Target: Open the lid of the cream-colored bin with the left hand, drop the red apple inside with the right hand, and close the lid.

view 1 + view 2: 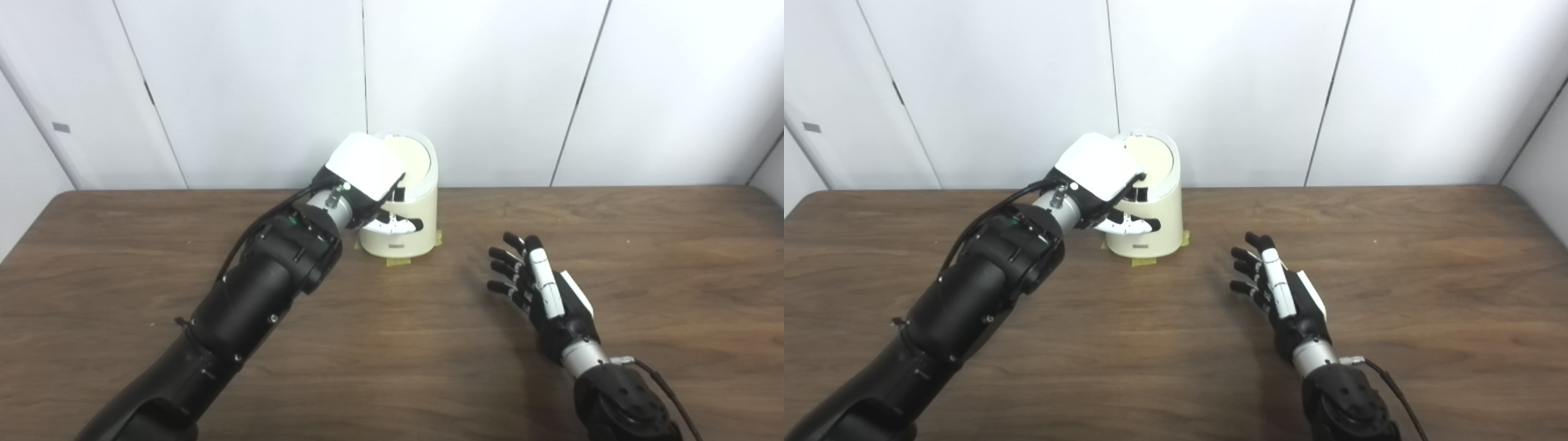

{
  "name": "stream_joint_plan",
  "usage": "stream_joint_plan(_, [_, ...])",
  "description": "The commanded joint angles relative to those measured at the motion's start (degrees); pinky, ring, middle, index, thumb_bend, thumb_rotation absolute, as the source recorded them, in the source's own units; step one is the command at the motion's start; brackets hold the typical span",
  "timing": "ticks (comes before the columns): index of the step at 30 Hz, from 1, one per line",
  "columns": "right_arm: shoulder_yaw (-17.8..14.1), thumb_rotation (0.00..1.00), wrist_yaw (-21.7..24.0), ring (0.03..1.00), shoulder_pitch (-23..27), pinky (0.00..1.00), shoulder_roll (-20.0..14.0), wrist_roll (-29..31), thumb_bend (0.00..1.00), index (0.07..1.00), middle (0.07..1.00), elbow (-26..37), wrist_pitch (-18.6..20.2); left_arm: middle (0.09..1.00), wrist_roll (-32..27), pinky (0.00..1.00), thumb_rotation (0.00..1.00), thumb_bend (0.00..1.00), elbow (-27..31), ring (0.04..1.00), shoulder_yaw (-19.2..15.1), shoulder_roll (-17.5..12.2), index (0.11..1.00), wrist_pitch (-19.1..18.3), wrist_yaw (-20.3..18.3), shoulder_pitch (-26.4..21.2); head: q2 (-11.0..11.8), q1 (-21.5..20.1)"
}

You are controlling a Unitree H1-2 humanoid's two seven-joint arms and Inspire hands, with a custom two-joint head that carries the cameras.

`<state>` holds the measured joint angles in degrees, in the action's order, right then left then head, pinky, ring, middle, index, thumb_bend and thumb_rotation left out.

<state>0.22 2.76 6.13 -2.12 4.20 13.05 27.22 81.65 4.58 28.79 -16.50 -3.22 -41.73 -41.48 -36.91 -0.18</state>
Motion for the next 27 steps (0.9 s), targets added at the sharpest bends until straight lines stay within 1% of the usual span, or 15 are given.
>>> stream_joint_plan(1, [-0.2, 1.00, -0.1, 0.888, 2.4, 0.78, 0.2, 0.2, 0.52, 0.938, 0.867, 1.6, -0.7, 0.852, -0.1, 0.88, 0.87, 0.55, -0.5, 0.913, -0.3, -1.3, 0.793, 0.2, -3.6, -0.2, 0.0, -0.2])
stream_joint_plan(6, [-0.3, 1.00, -0.2, 0.892, 2.6, 0.78, 0.2, 0.2, 0.52, 0.940, 0.875, 1.5, -0.8, 0.865, -1.3, 0.91, 0.84, 0.54, 3.2, 0.918, -1.9, -0.4, 0.832, -0.4, -3.6, -0.3, 0.0, -0.2])
stream_joint_plan(7, [-0.3, 1.00, -0.2, 0.889, 2.6, 0.77, 0.1, 0.2, 0.52, 0.937, 0.873, 1.5, -1.0, 0.876, -1.9, 0.93, 0.87, 0.53, 4.1, 0.925, -2.3, -0.2, 0.850, -0.4, -3.3, -0.4, 0.0, -0.2])
stream_joint_plan(11, [-0.5, 1.00, -0.3, 0.897, 2.6, 0.78, 0.3, 0.5, 0.50, 0.942, 0.879, 1.5, -0.7, 0.869, -3.2, 0.91, 0.80, 0.51, 8.3, 0.910, -4.5, 1.1, 0.853, -0.9, -2.7, -1.0, 0.2, -0.3])
stream_joint_plan(12, [-0.5, 1.00, -0.3, 0.894, 2.6, 0.78, 0.3, 0.6, 0.51, 0.939, 0.876, 1.6, -0.6, 0.879, -3.3, 0.93, 0.80, 0.51, 10.1, 0.918, -5.4, 1.6, 0.863, -1.6, -3.7, -1.4, 0.2, -0.3])
stream_joint_plan(13, [-0.6, 1.00, -0.4, 0.894, 2.6, 0.79, 0.3, 0.7, 0.51, 0.941, 0.876, 1.5, -0.5, 0.908, -3.4, 0.97, 0.82, 0.51, 11.4, 0.944, -6.0, 2.0, 0.894, -2.0, -4.4, -1.6, 0.2, -0.3])
stream_joint_plan(15, [-0.5, 1.00, -0.3, 0.897, 2.6, 0.79, 0.3, 0.7, 0.51, 0.940, 0.877, 1.5, -0.5, 0.932, -3.4, 0.99, 0.82, 0.51, 14.1, 0.963, -7.8, 2.8, 0.915, -2.5, -5.2, -2.1, 0.2, -0.3])
stream_joint_plan(16, [-0.4, 1.00, -0.4, 0.898, 2.6, 0.79, 0.3, 0.6, 0.51, 0.936, 0.877, 1.5, -0.5, 0.961, -3.5, 0.99, 0.83, 0.49, 15.2, 0.985, -8.7, 3.3, 0.942, -2.6, -5.2, -2.2, 0.2, -0.3])
stream_joint_plan(18, [-0.1, 1.00, -0.4, 0.891, 2.6, 0.78, 0.1, 0.1, 0.51, 0.926, 0.870, 1.5, -0.6, 0.959, -2.9, 0.98, 0.77, 0.50, 17.5, 0.983, -10.8, 4.5, 0.942, -3.3, -5.6, -2.9, 0.2, -0.3])
stream_joint_plan(19, [-0.1, 1.00, -0.5, 0.889, 2.6, 0.78, 0.2, 0.0, 0.50, 0.923, 0.869, 1.6, -0.5, 0.963, -2.6, 0.97, 0.77, 0.50, 18.6, 0.985, -11.7, 4.9, 0.951, -3.5, -5.7, -3.1, 0.3, -0.5])
stream_joint_plan(20, [-0.1, 1.00, -0.5, 0.887, 2.7, 0.78, 0.2, 0.0, 0.51, 0.919, 0.866, 1.5, -0.5, 0.963, -2.5, 0.94, 0.76, 0.50, 19.9, 0.981, -12.6, 5.1, 0.951, -3.6, -5.6, -3.2, 0.3, -0.5])
stream_joint_plan(23, [-0.1, 1.00, -0.4, 0.891, 2.8, 0.78, 0.2, 0.1, 0.50, 0.918, 0.870, 1.4, -0.7, 0.957, -3.8, 0.94, 0.74, 0.48, 23.5, 0.967, -15.9, 5.4, 0.948, -3.9, -3.6, -1.6, 0.2, -0.8])
stream_joint_plan(25, [-0.2, 1.00, -0.3, 0.894, 2.8, 0.78, 0.2, 0.3, 0.50, 0.919, 0.873, 1.4, -0.7, 0.963, -4.9, 0.98, 0.74, 0.47, 25.4, 0.980, -18.2, 6.2, 0.952, -4.7, -2.1, 0.5, 0.3, -0.7])
stream_joint_plan(26, [-0.2, 1.00, -0.2, 0.893, 2.9, 0.78, 0.1, 0.4, 0.50, 0.920, 0.874, 1.4, -0.8, 0.969, -6.0, 0.98, 0.75, 0.46, 26.1, 0.986, -19.6, 6.7, 0.955, -5.2, -1.1, 1.8, 0.3, -0.7])
stream_joint_plan(27, [-0.3, 1.00, -0.2, 0.893, 2.9, 0.78, 0.1, 0.5, 0.50, 0.921, 0.875, 1.4, -0.9, 0.977, -7.8, 0.95, 0.74, 0.46, 26.6, 0.988, -21.1, 7.0, 0.954, -5.6, 0.7, 3.6, 0.3, -0.7])
